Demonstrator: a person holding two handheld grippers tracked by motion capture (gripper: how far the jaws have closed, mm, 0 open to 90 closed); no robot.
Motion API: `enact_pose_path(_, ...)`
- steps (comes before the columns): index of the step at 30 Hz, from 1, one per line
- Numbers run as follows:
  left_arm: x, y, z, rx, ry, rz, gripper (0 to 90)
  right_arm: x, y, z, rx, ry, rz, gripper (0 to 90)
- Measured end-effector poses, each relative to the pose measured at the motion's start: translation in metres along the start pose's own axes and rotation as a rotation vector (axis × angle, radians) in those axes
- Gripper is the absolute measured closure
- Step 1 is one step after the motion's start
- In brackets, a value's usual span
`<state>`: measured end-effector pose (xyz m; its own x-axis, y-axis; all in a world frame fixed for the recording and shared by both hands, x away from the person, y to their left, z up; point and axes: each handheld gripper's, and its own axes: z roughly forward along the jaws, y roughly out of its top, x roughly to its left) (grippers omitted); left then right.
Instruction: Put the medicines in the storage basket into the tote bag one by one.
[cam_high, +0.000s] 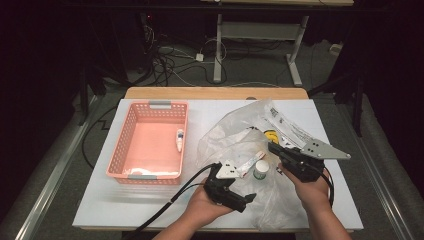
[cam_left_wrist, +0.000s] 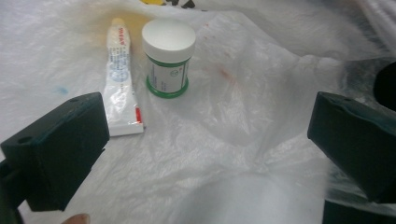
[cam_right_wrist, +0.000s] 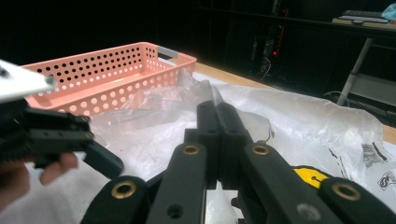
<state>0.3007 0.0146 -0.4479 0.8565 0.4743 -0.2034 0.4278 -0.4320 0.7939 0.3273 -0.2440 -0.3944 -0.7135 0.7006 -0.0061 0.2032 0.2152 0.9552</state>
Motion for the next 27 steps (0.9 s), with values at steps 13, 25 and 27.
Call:
enact_pose_path(13,0.017,-0.012,-0.055,-0.023,0.070,-0.024,0.0,0.000,-0.001,0.001,0.010,-0.007,-0.003,90.0)
enact_pose_path(25,0.048,-0.026,-0.099,-0.064,0.181,-0.088,0.0,-0.001,-0.001,0.000,0.009,-0.006,0.004,90.0)
enact_pose_path(27,0.055,-0.029,-0.106,-0.075,0.199,-0.106,0.0,-0.001,-0.001,-0.001,0.005,-0.007,-0.002,90.0)
